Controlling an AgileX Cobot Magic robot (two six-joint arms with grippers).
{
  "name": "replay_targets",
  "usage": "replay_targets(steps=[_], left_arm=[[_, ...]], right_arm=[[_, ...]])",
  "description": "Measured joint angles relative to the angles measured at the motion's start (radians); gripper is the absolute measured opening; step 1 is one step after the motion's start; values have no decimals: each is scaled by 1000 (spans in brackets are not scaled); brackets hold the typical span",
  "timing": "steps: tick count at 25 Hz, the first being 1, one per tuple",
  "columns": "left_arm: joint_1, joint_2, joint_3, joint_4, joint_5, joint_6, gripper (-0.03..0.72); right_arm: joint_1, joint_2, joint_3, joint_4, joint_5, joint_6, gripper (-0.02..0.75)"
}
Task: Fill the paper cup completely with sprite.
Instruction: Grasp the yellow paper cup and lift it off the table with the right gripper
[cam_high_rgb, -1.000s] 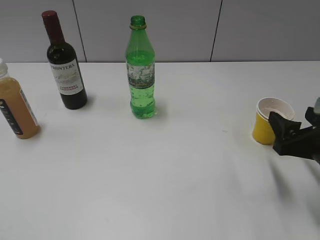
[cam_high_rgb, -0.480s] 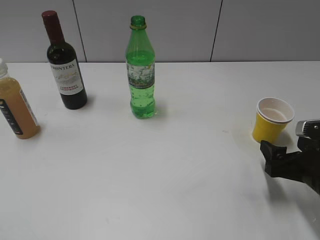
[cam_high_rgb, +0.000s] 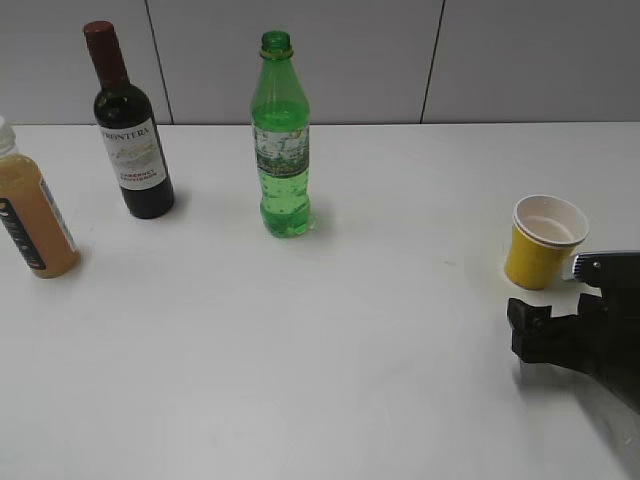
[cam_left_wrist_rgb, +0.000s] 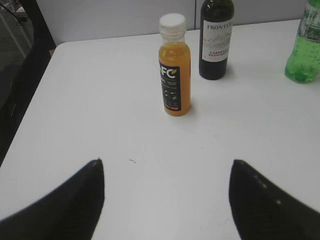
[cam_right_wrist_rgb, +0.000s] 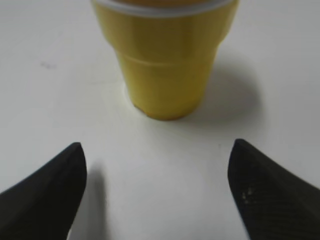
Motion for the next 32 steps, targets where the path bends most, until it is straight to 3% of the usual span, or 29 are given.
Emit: replay_targets(steps=[19, 32], left_arm=[[0, 0, 0, 0, 0, 0, 590], [0, 0, 0, 0, 0, 0, 590]], right_arm=[[1, 204, -184, 54, -139, 9, 681], [1, 220, -264, 96, -108, 9, 650]])
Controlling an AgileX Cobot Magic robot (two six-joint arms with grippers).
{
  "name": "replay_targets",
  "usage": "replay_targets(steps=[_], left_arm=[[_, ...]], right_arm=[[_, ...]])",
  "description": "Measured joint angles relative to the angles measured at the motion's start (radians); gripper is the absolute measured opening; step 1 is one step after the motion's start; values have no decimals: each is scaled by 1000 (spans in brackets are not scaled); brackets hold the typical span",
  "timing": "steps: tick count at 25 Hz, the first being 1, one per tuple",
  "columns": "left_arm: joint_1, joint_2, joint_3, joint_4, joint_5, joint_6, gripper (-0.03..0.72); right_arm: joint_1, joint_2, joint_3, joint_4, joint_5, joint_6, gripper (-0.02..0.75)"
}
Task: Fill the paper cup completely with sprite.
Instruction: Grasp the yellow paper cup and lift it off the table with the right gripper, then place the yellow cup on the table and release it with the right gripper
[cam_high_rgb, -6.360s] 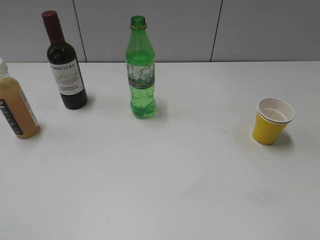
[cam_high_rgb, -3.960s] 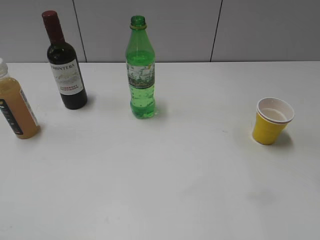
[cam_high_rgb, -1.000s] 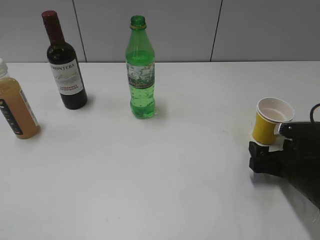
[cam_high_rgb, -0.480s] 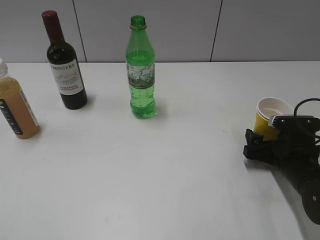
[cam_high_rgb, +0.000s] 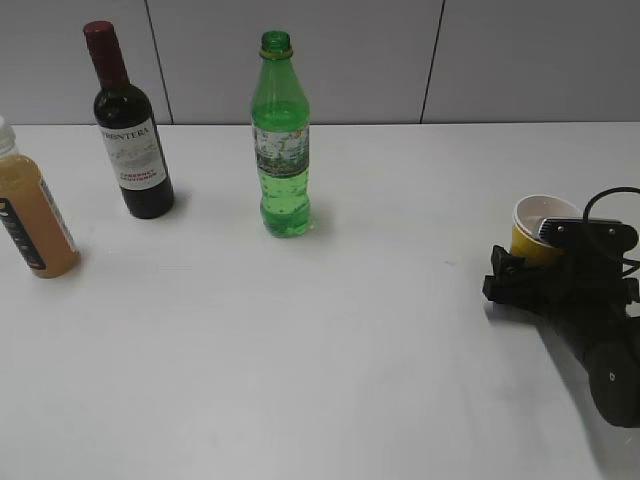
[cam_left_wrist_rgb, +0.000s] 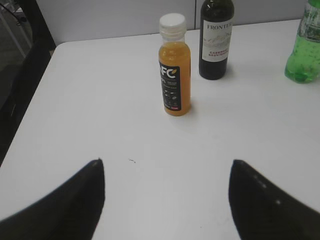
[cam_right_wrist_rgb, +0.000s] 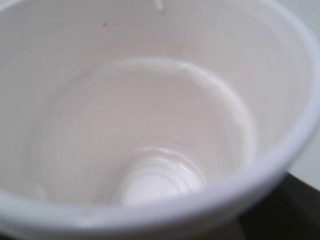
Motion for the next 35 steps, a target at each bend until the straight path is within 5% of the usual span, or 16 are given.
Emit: replay_targets(steps=[12, 17, 24, 30, 35], left_arm=[[0, 0, 0, 0, 0, 0, 590], [0, 0, 0, 0, 0, 0, 590], [0, 0, 0, 0, 0, 0, 590], [0, 0, 0, 0, 0, 0, 590], [0, 0, 0, 0, 0, 0, 590]], right_arm=[[0, 1, -24, 9, 16, 4, 575], [0, 1, -25, 9, 18, 5, 460], [0, -28, -25, -35, 49, 6, 460], [0, -101, -19, -195, 93, 6, 460], [0, -129, -20, -527, 94, 6, 460]])
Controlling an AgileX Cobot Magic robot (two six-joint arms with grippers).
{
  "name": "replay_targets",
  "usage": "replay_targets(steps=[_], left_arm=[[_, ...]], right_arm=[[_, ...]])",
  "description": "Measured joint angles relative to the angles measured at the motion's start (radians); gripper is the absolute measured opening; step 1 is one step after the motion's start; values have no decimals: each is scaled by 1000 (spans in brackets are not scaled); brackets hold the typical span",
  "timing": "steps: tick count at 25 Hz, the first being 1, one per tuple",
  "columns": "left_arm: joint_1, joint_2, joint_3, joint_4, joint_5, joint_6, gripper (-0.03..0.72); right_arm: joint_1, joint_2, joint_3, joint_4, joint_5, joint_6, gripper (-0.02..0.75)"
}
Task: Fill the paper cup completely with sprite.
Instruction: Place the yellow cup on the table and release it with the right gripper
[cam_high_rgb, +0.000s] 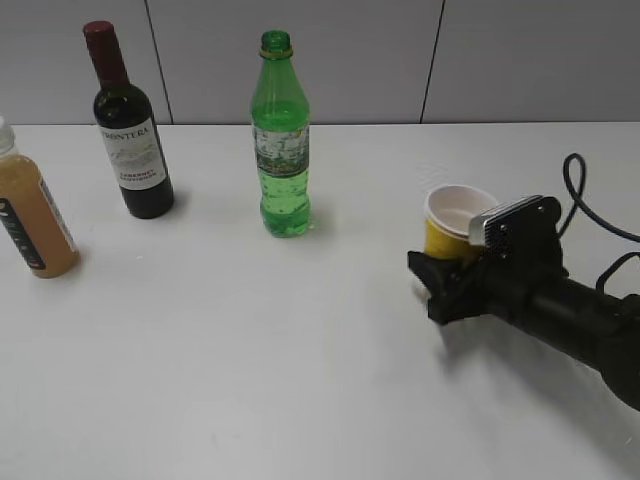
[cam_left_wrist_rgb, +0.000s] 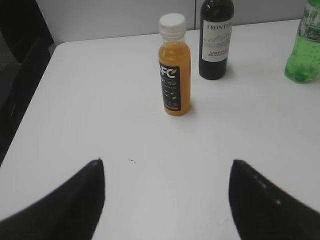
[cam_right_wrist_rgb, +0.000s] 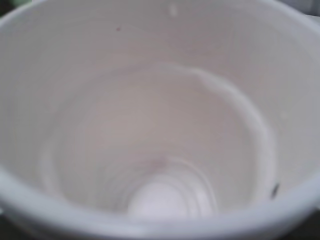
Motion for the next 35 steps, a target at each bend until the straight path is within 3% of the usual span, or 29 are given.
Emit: replay_targets(steps=[4, 7, 19, 26, 35], left_arm=[[0, 0, 0, 0, 0, 0, 590], [0, 0, 0, 0, 0, 0, 590], [0, 0, 0, 0, 0, 0, 590], [0, 0, 0, 0, 0, 0, 590], [0, 0, 0, 0, 0, 0, 590]], right_arm=[[0, 0, -23, -287, 1, 0, 458], [17, 0, -34, -396, 1, 0, 458], [191, 82, -188, -570, 3, 29, 458], [201, 123, -348, -711, 12, 137, 458], [201, 157, -468, -887, 182, 267, 458]])
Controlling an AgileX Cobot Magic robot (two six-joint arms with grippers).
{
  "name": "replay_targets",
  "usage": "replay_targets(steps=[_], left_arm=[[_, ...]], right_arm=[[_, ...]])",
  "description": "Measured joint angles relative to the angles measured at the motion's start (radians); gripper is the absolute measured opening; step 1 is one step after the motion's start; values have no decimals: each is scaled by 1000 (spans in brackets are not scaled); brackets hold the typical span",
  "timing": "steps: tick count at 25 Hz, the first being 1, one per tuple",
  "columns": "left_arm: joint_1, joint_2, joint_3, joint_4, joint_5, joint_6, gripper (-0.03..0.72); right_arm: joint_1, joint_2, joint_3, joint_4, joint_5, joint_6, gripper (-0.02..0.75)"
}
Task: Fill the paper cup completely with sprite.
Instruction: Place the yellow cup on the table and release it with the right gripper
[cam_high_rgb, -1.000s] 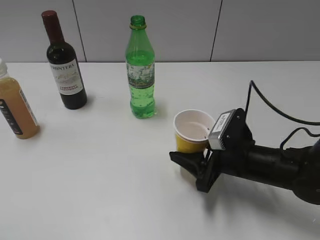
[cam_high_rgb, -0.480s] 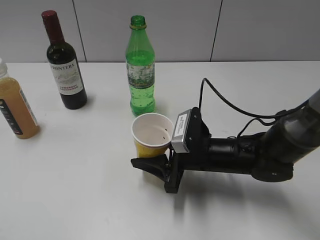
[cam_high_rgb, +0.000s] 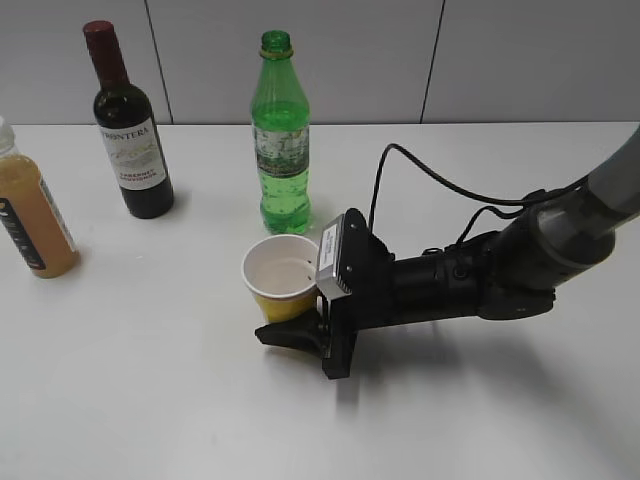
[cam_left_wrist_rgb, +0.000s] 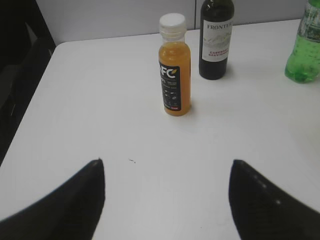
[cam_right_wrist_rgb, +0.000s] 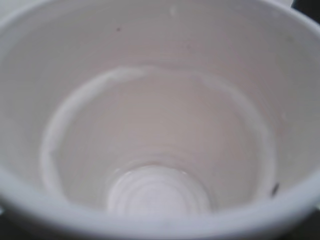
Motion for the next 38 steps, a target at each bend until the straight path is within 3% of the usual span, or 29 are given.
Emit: replay_targets(steps=[9, 12, 15, 23, 30, 38], left_arm=[[0, 0, 0, 0, 0, 0, 590], [0, 0, 0, 0, 0, -1, 590], [0, 0, 0, 0, 0, 0, 590], [0, 0, 0, 0, 0, 0, 590], [0, 0, 0, 0, 0, 0, 590], [0, 0, 0, 0, 0, -1, 590]], right_arm=[[0, 49, -59, -19, 7, 66, 469], [0, 51, -61, -19, 24, 72, 612], [0, 51, -61, -20, 51, 73, 665], [-13, 10, -61, -42, 76, 77, 675], [-27, -14, -56, -220, 126, 208, 675], [-53, -94, -11, -258, 254, 235, 675]])
